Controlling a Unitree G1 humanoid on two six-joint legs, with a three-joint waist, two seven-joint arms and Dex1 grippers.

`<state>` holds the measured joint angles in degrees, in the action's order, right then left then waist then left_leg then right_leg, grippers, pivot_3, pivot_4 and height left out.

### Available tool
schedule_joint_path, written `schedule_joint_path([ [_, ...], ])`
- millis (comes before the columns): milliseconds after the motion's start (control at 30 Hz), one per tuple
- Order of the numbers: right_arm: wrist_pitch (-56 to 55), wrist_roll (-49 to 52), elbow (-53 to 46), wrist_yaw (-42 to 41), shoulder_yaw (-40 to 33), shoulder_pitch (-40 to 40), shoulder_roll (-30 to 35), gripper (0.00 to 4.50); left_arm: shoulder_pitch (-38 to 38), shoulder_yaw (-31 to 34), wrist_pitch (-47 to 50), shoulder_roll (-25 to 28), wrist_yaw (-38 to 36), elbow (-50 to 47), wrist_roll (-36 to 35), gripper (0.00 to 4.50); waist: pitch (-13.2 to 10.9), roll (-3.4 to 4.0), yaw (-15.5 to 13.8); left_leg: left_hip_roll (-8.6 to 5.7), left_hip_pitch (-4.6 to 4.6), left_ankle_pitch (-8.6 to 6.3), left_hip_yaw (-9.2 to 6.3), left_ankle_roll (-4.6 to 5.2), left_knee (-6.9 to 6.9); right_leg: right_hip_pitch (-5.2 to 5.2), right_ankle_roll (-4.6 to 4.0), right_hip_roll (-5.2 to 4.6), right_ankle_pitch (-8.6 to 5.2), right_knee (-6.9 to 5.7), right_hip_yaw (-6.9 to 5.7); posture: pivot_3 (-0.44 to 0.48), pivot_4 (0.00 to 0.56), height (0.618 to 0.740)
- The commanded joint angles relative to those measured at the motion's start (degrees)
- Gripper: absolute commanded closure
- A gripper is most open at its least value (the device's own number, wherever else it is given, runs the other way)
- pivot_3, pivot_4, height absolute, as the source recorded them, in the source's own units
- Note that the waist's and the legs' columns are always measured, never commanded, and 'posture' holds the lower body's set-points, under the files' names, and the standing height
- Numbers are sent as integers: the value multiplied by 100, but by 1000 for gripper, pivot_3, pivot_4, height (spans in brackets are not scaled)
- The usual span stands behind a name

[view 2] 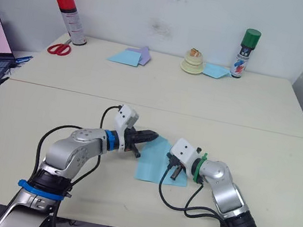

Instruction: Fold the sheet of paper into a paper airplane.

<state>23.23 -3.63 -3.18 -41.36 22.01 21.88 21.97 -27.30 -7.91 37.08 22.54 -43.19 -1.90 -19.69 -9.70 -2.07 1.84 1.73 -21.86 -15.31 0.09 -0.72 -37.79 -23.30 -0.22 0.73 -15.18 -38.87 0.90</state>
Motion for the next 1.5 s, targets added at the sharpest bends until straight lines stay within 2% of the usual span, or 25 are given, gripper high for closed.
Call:
schedule_joint_path([
  [33,251,-95,167,-50,216,-114,-34,4500,-58,-480,-481,89,-96,7,483,4464,0,1,0,0,1,0,1,0,0,0,0,0,0,0,1,0,150,729],
  [200,340,-64,98,-35,193,-97,-81,4500,-172,-1149,-1516,133,-195,693,1343,4464,-1,2,-2,1,2,0,-1,0,1,0,-1,1,0,-1,-2,0,150,729],
  [400,523,28,-124,13,78,-80,-145,4500,-258,-1322,-2158,13,-269,1222,1733,4464,-1,3,-7,0,1,0,-1,1,-1,0,0,0,0,-1,-2,0,150,729],
  [633,612,163,-524,176,-271,-21,-200,4500,-34,-1410,-2283,39,-532,1154,1893,4464,-7,9,-14,0,-8,0,-2,1,0,-3,-1,0,-1,2,-4,0,150,729],
  [967,737,247,-830,298,-588,245,-196,4500,-28,-1428,-2316,-17,-488,1381,2177,4464,-14,14,-17,-2,-14,0,-3,2,1,-6,0,-2,-1,11,-7,0,150,729],
  [1333,-177,-76,936,384,-171,844,-641,4500,-72,-1436,-2348,-70,-543,1428,2257,4464,-14,14,-31,-4,-14,0,-2,2,-2,-4,2,-2,2,7,-7,0,150,729],
  [1500,-298,-159,1290,270,-62,829,-590,4500,-14,-1418,-2417,-21,-580,1357,2254,4464,-14,15,-31,-4,-13,0,1,2,-2,-4,2,-3,2,8,-4,0,150,729],
])
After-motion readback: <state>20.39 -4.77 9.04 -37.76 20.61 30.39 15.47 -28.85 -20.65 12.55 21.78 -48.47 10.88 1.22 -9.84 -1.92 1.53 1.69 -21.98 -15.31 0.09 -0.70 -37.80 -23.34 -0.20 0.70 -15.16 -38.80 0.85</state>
